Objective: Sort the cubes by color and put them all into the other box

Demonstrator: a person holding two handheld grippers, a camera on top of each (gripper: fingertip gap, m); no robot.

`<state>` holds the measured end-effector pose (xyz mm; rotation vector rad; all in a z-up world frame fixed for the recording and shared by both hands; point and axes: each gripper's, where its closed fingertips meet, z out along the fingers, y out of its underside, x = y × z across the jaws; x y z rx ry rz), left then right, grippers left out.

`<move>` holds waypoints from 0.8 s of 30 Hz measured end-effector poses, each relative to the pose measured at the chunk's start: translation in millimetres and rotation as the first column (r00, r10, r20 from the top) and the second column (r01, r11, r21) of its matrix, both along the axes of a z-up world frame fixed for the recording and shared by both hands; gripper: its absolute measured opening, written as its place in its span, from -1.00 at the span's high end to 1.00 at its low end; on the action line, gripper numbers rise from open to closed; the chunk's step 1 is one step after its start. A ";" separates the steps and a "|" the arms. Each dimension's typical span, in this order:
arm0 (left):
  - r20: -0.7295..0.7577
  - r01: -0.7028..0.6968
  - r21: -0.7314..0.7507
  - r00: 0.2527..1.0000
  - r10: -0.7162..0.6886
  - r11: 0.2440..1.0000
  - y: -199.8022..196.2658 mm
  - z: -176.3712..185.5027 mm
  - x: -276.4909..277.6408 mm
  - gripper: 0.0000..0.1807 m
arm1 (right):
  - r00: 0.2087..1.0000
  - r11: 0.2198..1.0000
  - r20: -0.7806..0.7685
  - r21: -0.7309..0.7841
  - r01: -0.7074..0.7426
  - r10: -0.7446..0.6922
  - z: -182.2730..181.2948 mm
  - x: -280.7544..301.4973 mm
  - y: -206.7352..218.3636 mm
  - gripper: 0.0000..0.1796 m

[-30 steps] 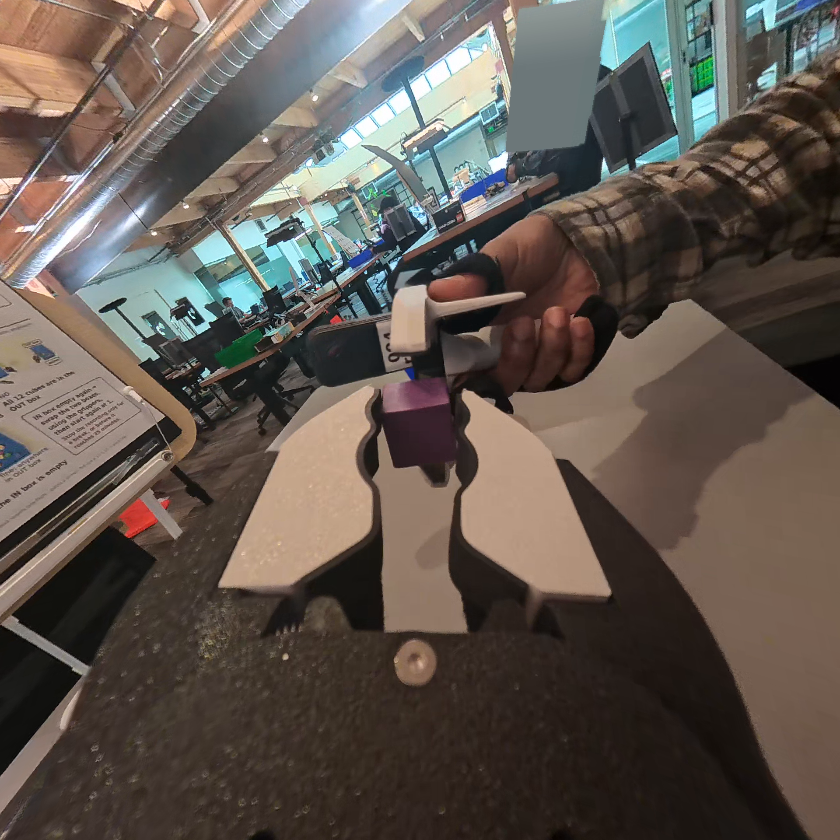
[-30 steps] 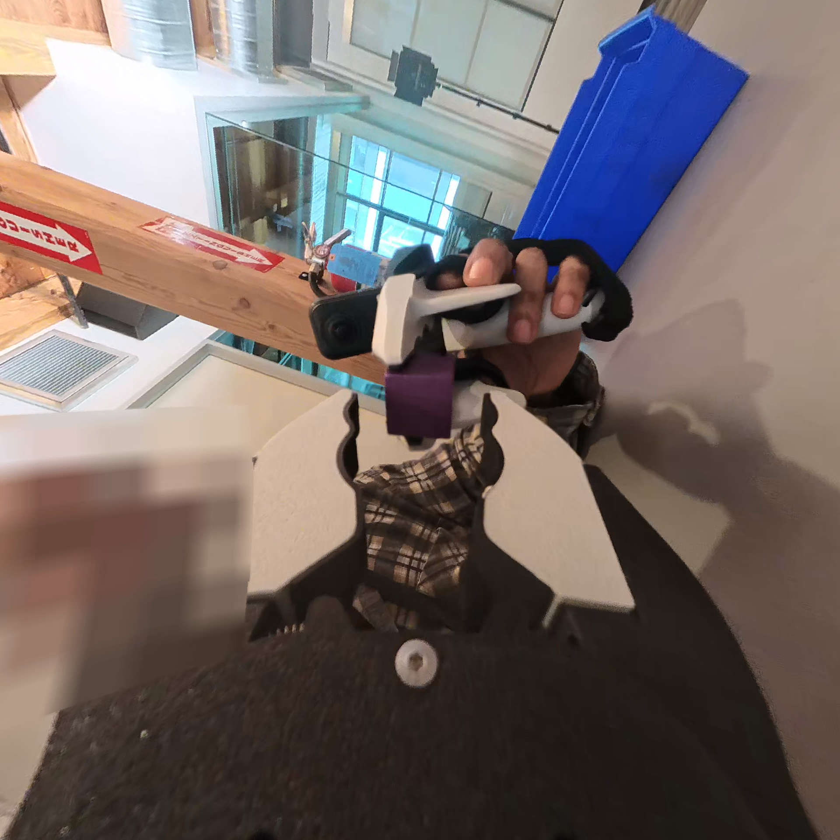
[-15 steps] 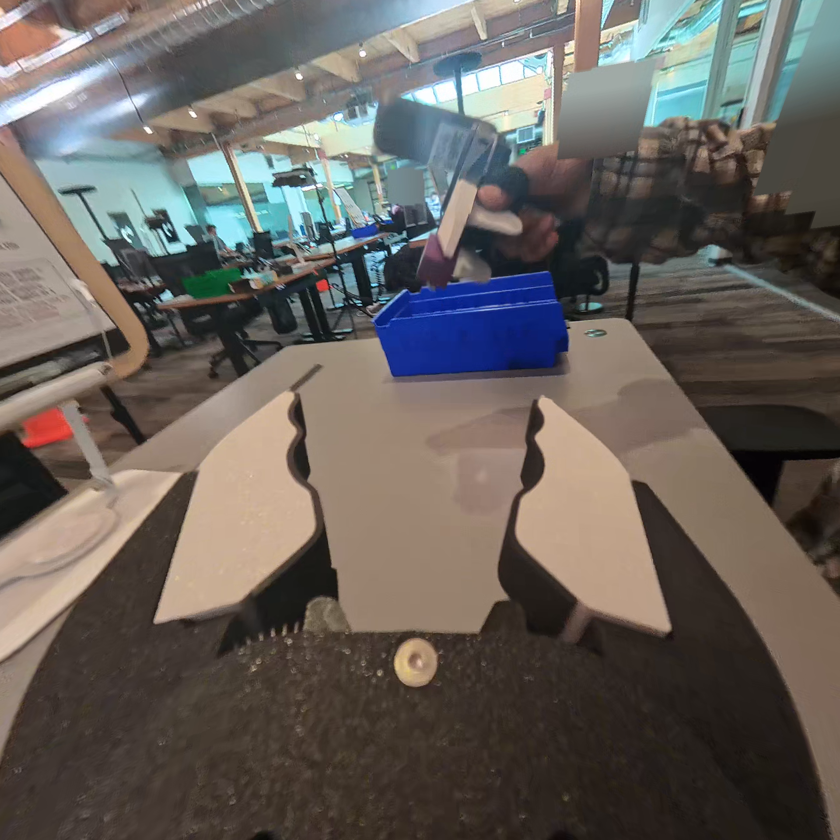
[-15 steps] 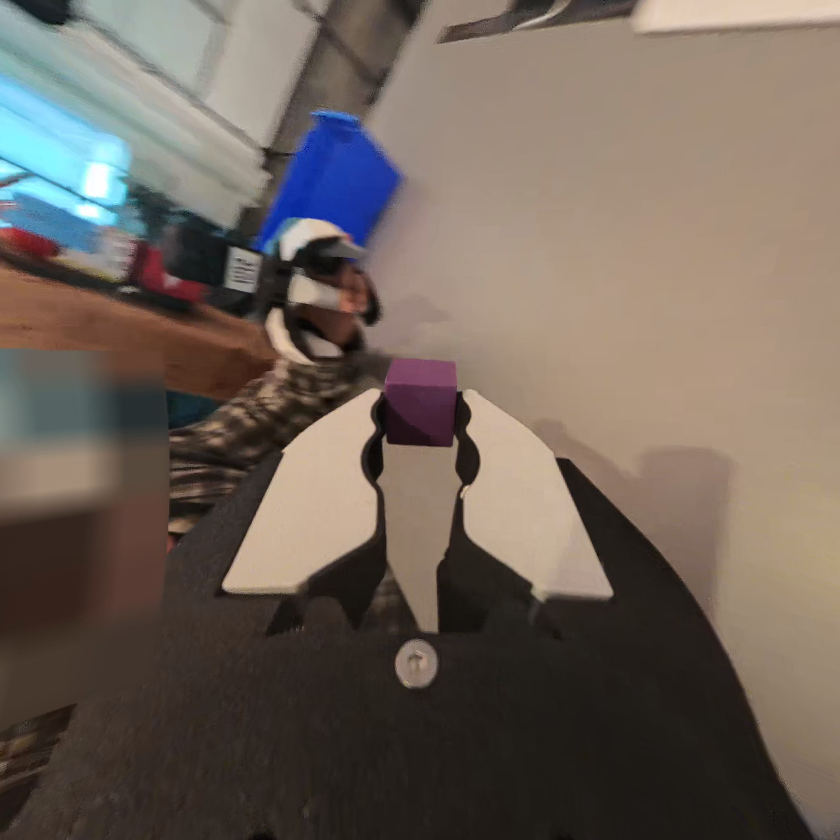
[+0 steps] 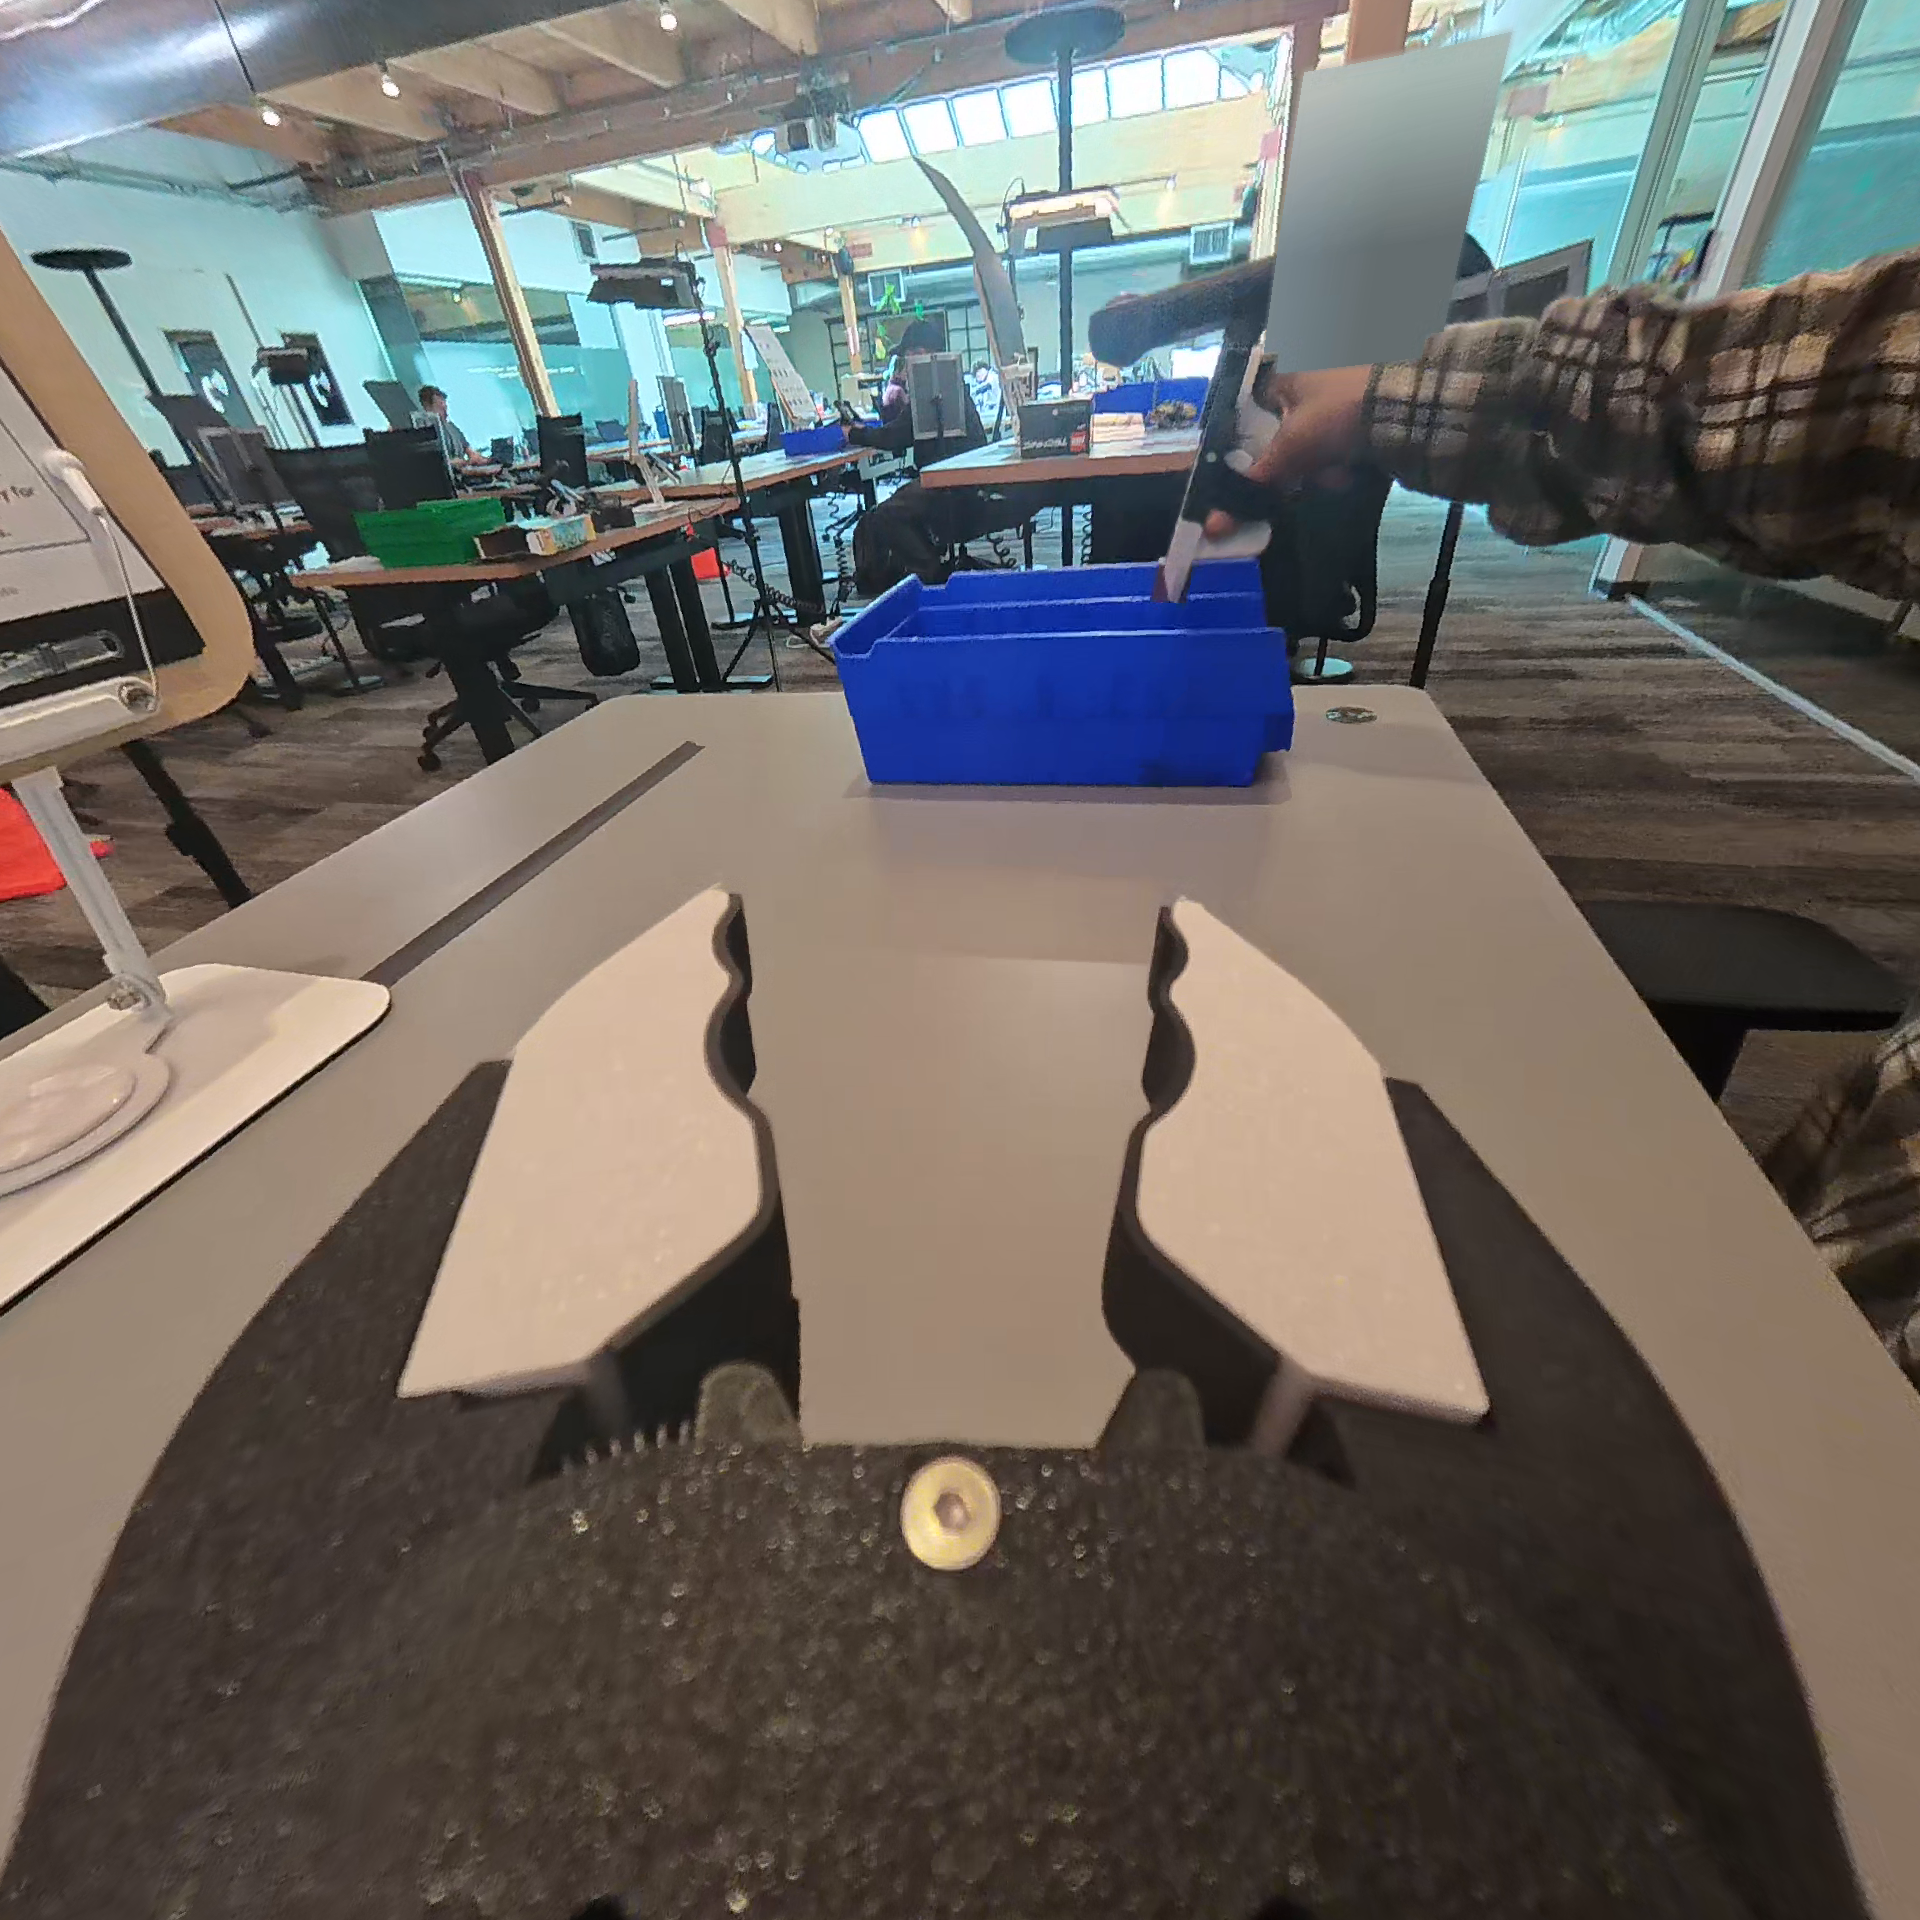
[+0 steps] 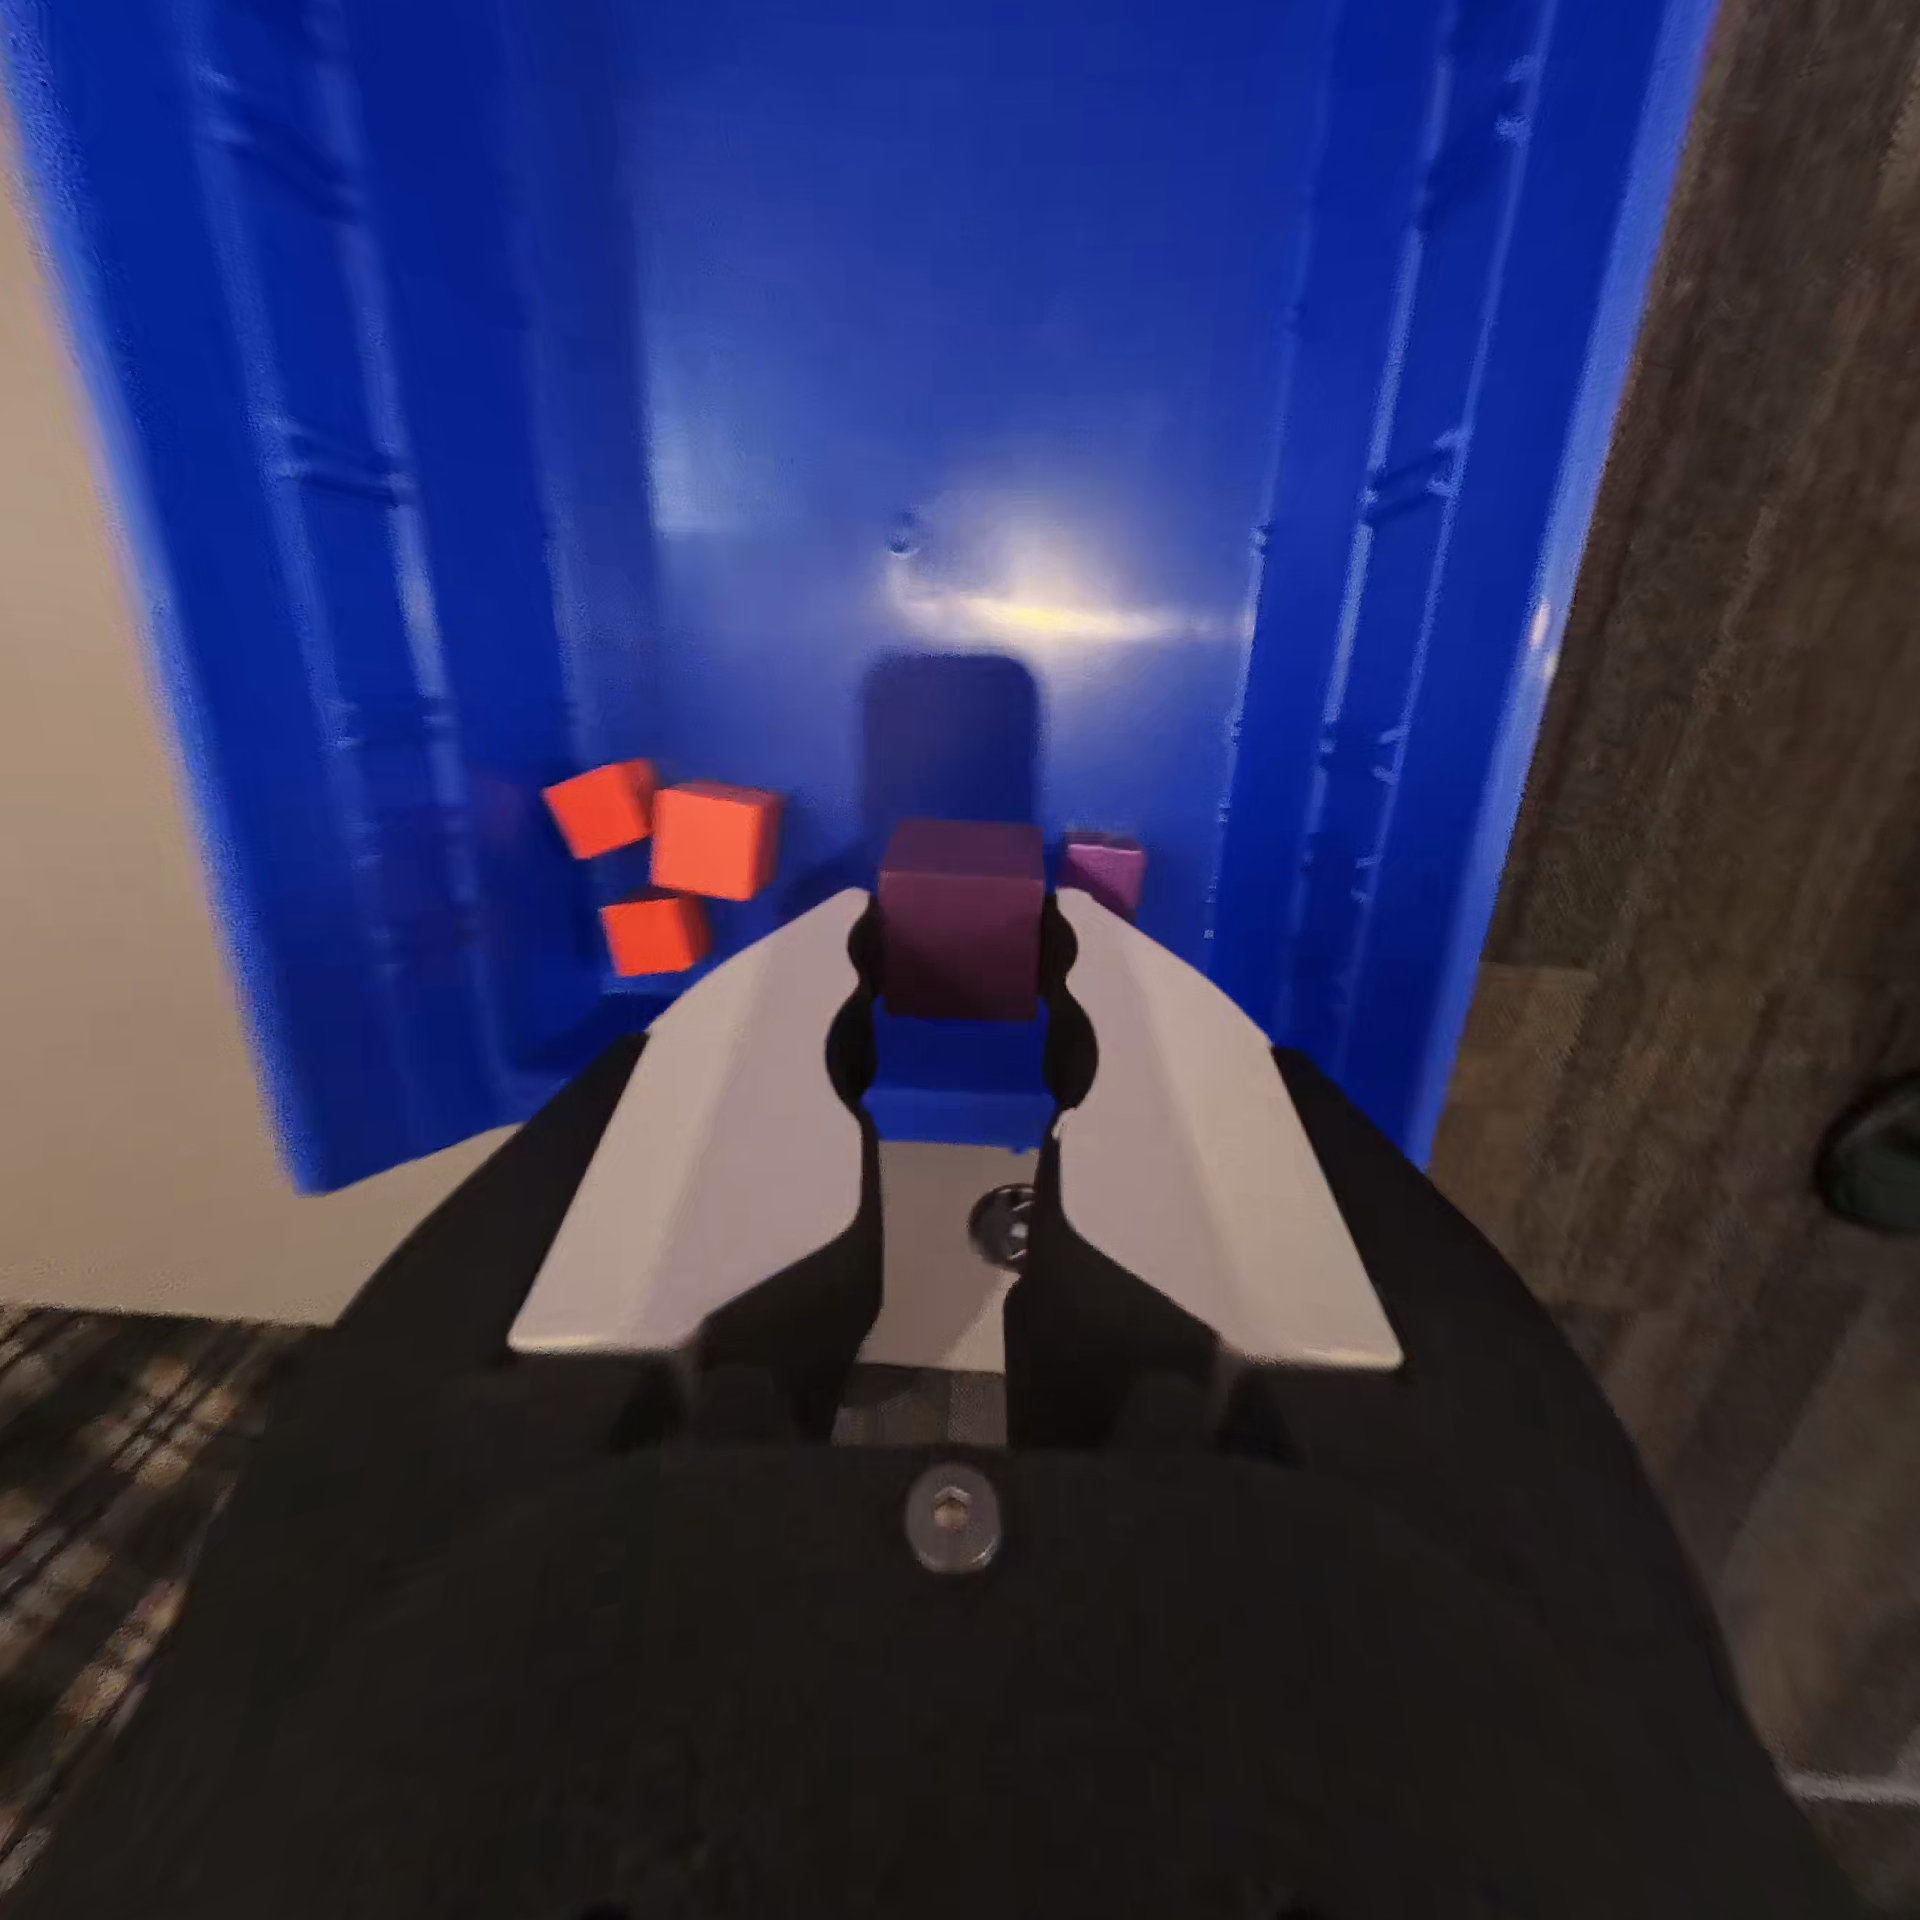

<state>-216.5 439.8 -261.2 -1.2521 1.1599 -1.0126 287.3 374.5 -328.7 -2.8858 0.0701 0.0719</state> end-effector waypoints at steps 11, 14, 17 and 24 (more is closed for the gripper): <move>-0.054 -0.009 -0.003 0.998 0.009 1.000 2.5 -11.1 1.7 0.24 | 0.991 0.982 0.126 -0.187 -0.009 0.033 -58.0 15.0 19.2 0.68; -0.050 -0.012 -0.001 0.999 0.012 1.000 3.0 -10.1 0.3 0.24 | 0.993 0.972 0.117 -0.237 -0.001 0.029 -65.9 11.8 13.1 0.68; -0.051 -0.016 0.008 0.999 0.016 1.000 3.1 -8.9 -0.3 0.24 | 0.995 0.964 0.100 -0.266 0.005 0.023 -68.1 6.5 3.9 0.68; -0.074 -0.024 0.012 0.997 0.025 1.000 4.4 -13.5 1.5 0.25 | 0.999 0.937 0.036 -0.347 0.036 -0.025 -73.6 -2.3 -22.2 0.68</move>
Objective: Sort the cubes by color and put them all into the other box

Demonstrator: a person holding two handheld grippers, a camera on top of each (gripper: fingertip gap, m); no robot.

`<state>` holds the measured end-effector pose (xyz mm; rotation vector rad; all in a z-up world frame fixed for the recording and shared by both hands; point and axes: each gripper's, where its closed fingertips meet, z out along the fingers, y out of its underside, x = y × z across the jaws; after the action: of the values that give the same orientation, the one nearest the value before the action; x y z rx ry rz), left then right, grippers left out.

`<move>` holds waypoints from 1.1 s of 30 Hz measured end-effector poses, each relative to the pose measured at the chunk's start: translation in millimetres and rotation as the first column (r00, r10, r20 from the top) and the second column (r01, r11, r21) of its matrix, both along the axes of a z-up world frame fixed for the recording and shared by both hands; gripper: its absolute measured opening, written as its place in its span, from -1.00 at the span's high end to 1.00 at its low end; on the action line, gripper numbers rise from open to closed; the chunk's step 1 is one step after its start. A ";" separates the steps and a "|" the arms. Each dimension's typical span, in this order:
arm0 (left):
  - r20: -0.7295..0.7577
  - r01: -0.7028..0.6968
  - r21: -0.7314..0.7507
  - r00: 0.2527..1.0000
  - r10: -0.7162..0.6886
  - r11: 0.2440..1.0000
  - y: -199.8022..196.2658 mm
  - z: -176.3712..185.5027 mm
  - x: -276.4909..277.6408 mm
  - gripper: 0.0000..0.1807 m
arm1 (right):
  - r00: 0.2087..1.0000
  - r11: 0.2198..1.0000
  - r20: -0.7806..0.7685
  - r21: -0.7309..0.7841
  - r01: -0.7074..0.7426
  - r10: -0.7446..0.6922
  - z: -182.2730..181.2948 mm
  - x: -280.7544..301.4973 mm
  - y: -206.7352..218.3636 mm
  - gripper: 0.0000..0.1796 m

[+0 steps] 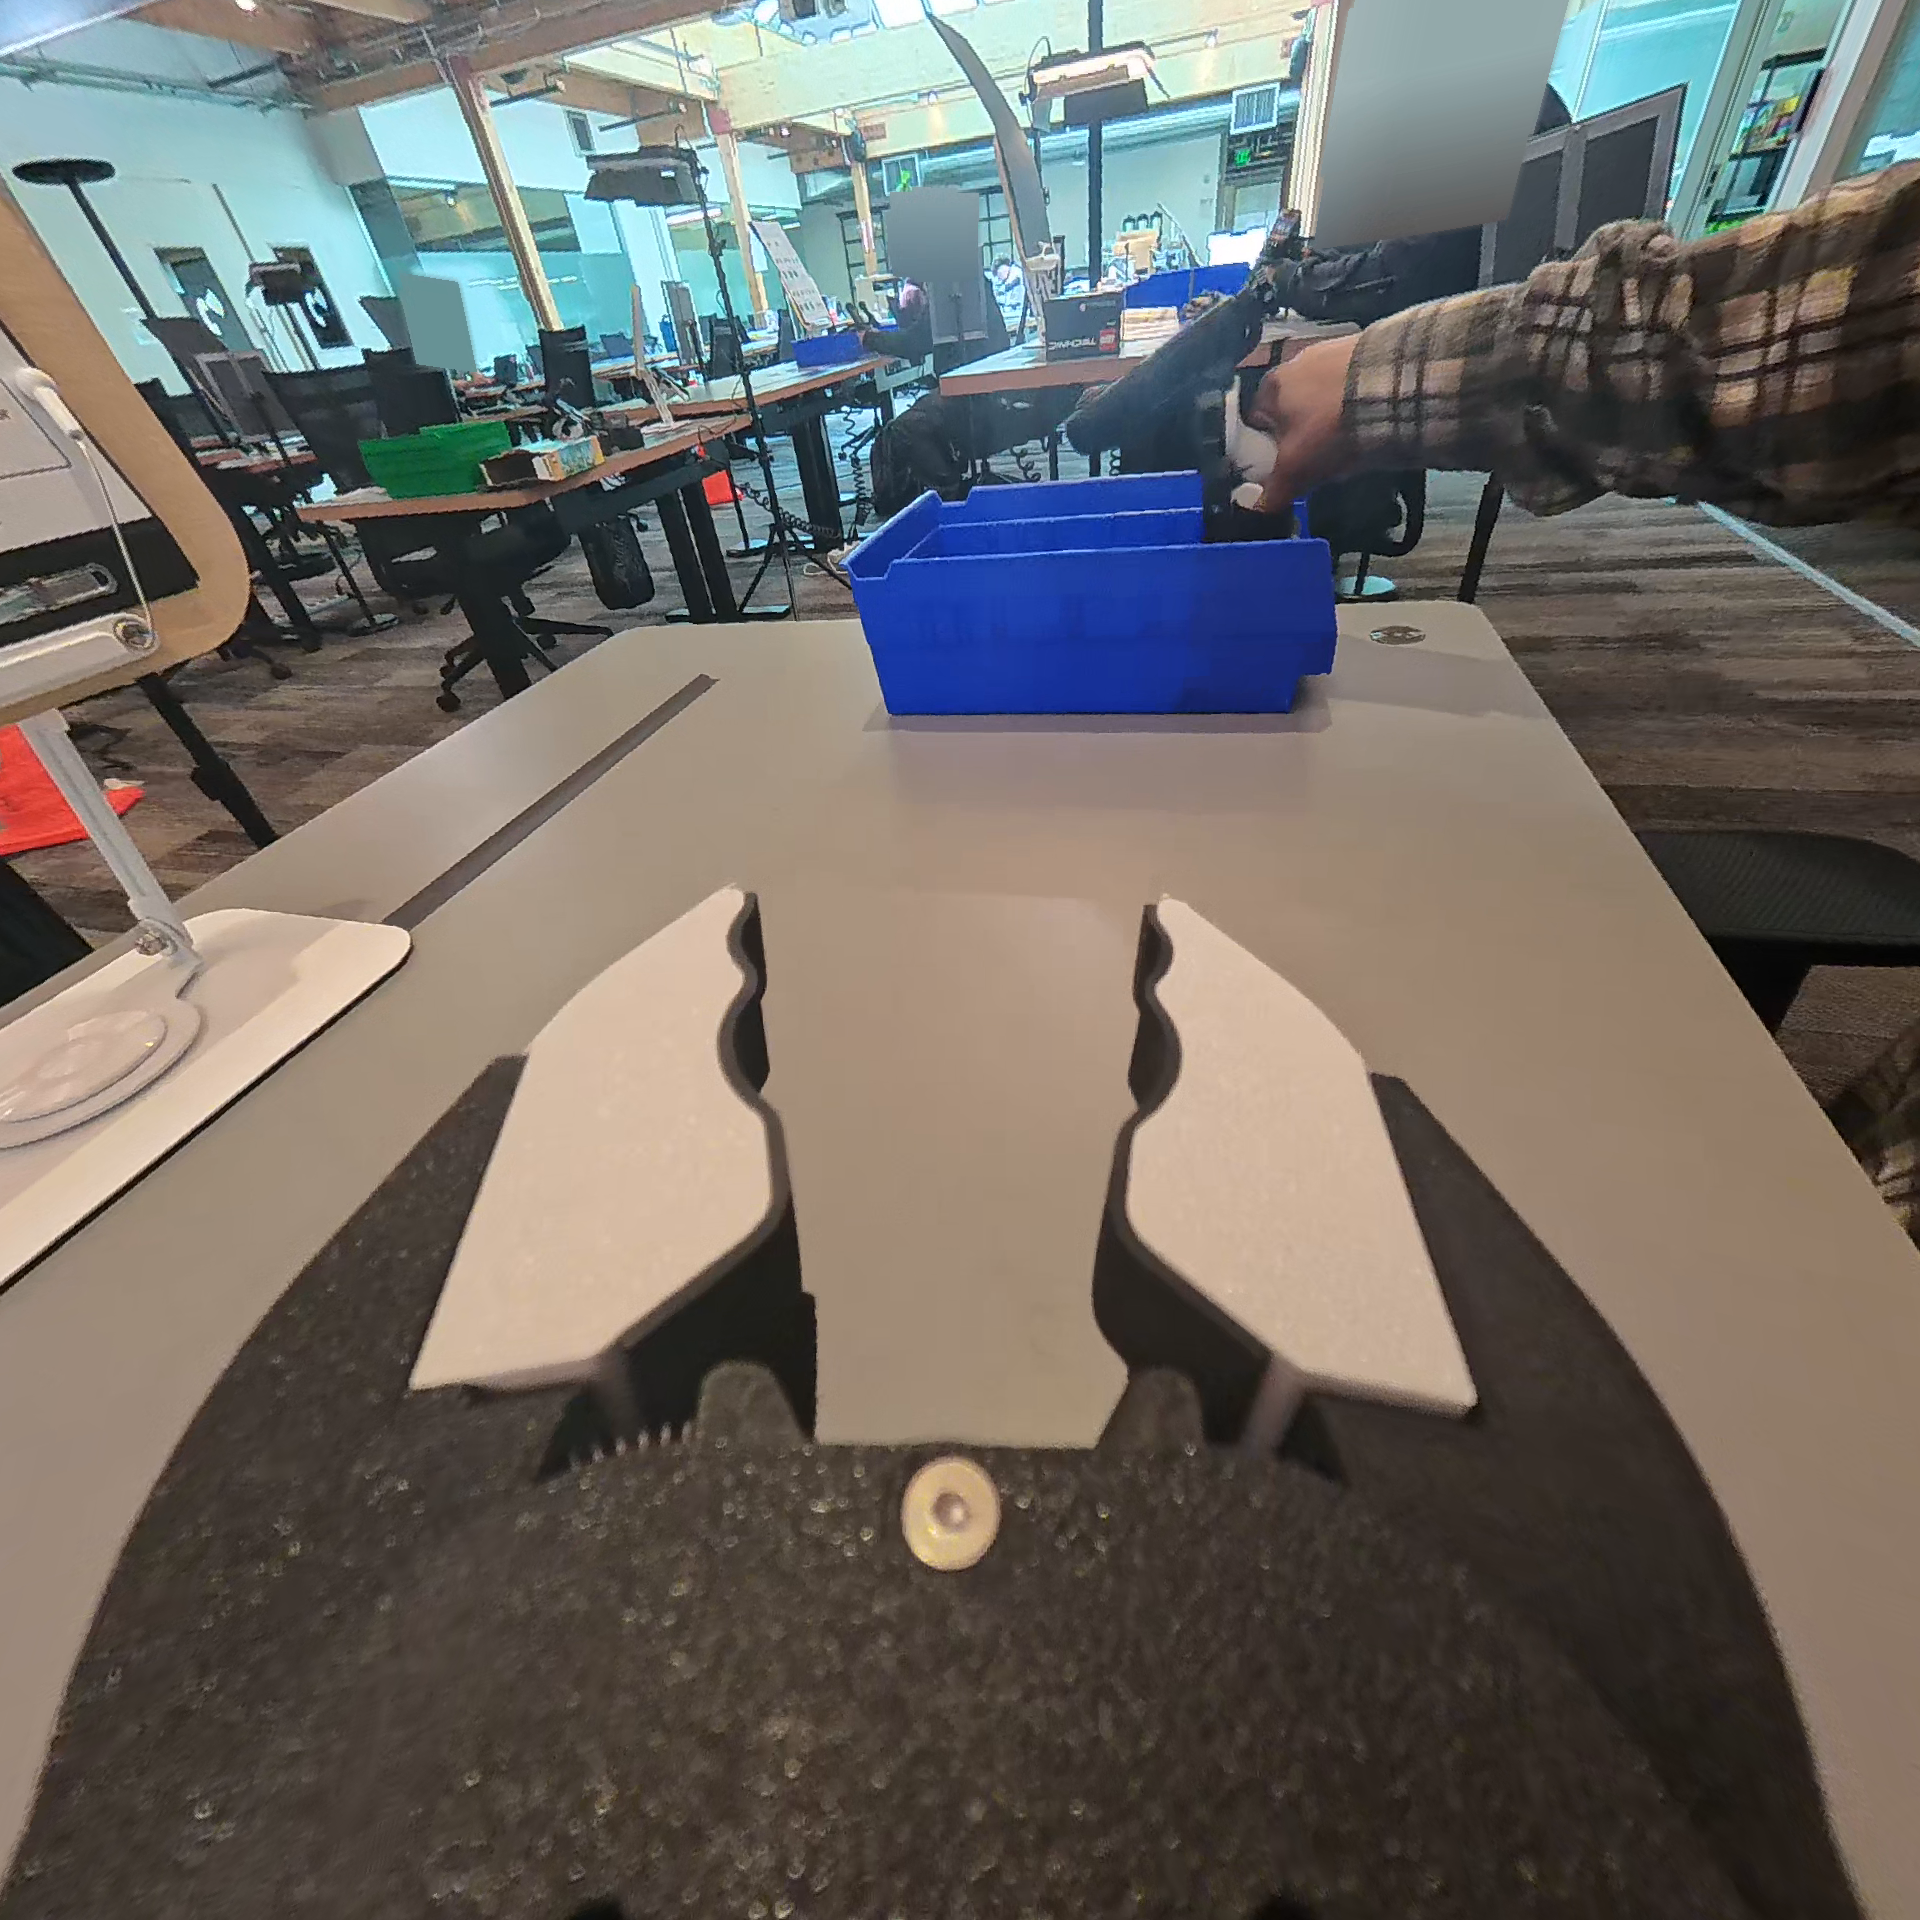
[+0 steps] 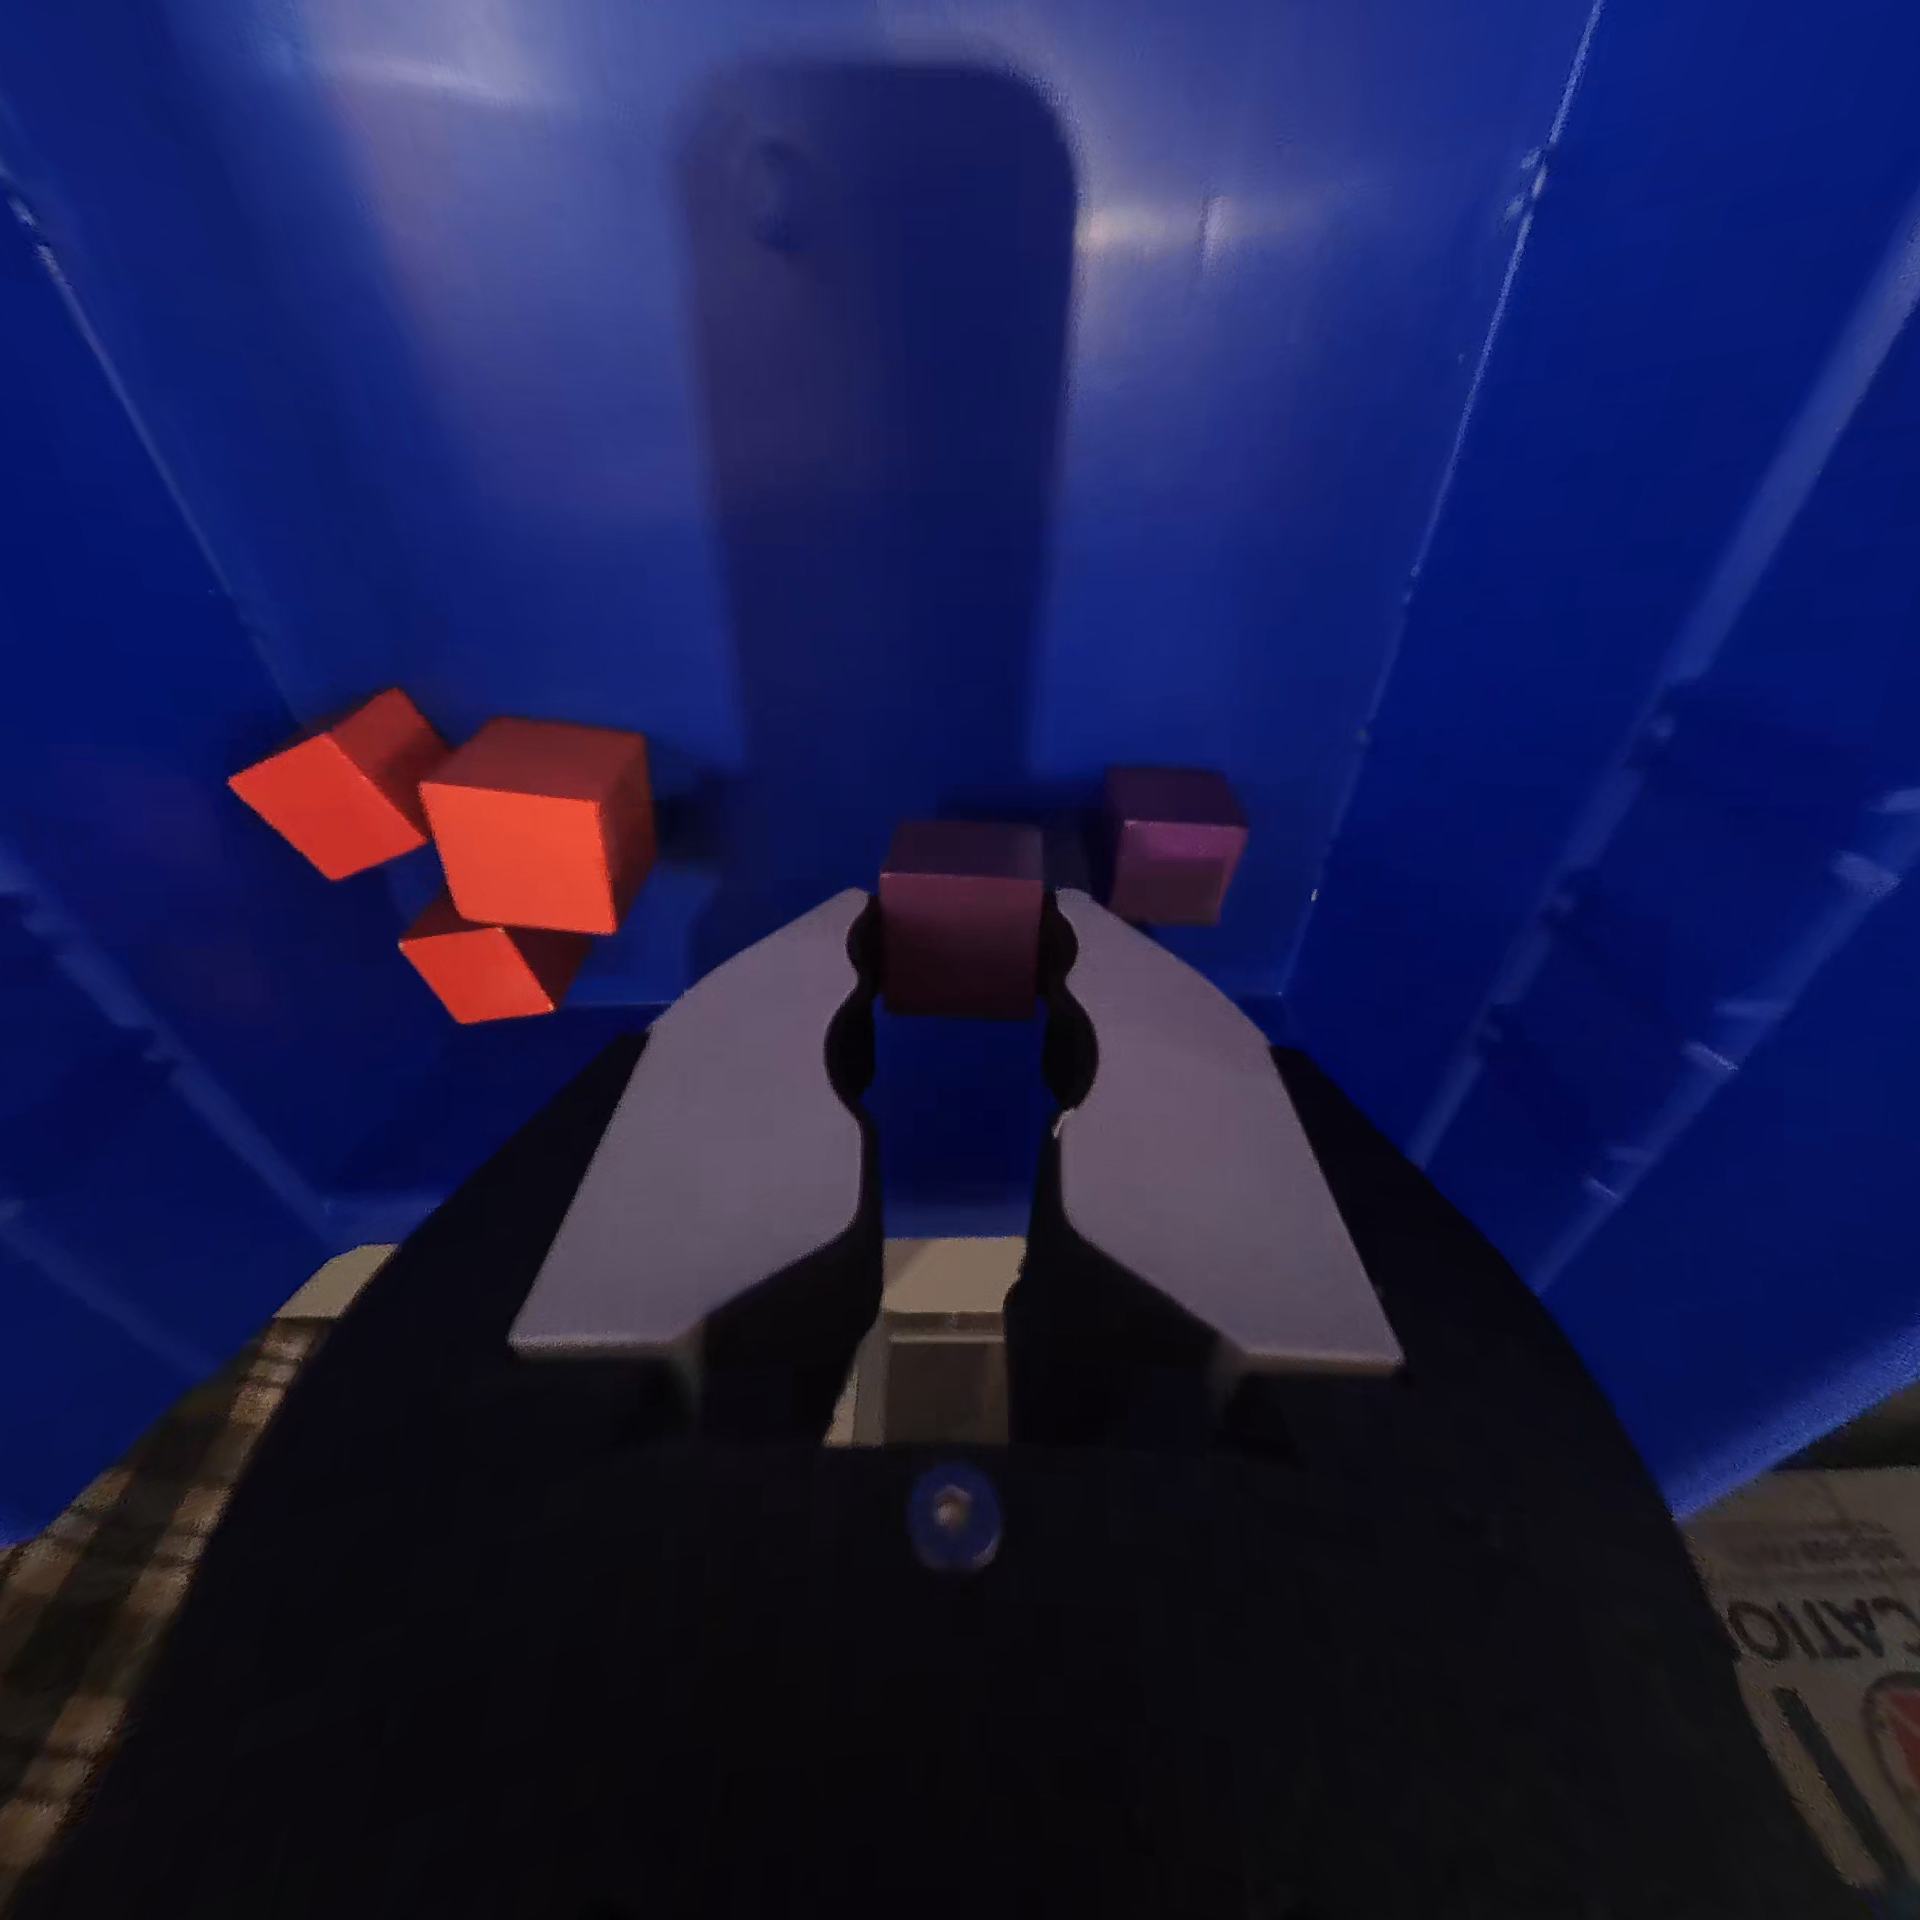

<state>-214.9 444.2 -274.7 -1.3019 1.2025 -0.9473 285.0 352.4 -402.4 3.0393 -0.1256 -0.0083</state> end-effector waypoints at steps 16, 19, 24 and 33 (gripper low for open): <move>-0.017 -0.022 -0.028 1.000 0.022 0.999 6.1 -5.5 0.1 0.22 | 0.987 0.842 0.120 0.518 -0.152 0.104 176.8 -52.6 61.1 0.30; -0.024 -0.040 -0.045 0.999 0.039 0.998 11.1 -7.9 -1.1 0.22 | 0.963 0.591 0.147 0.766 -0.255 0.225 226.1 -116.6 88.7 0.14; -0.035 -0.097 -0.076 0.995 0.094 0.992 19.2 1.4 -11.6 0.18 | 0.874 0.148 0.157 0.957 -0.250 0.459 234.2 -241.0 111.0 0.03; -0.267 -0.354 0.062 0.895 0.357 0.933 19.5 62.9 -161.7 0.17 | 0.660 -0.019 -0.046 0.996 0.091 0.750 148.5 -408.5 140.8 0.09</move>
<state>-376.6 463.7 -211.9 -1.6163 1.1188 -0.5034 -123.4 493.1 -253.9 3.7850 1.4499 -1.8883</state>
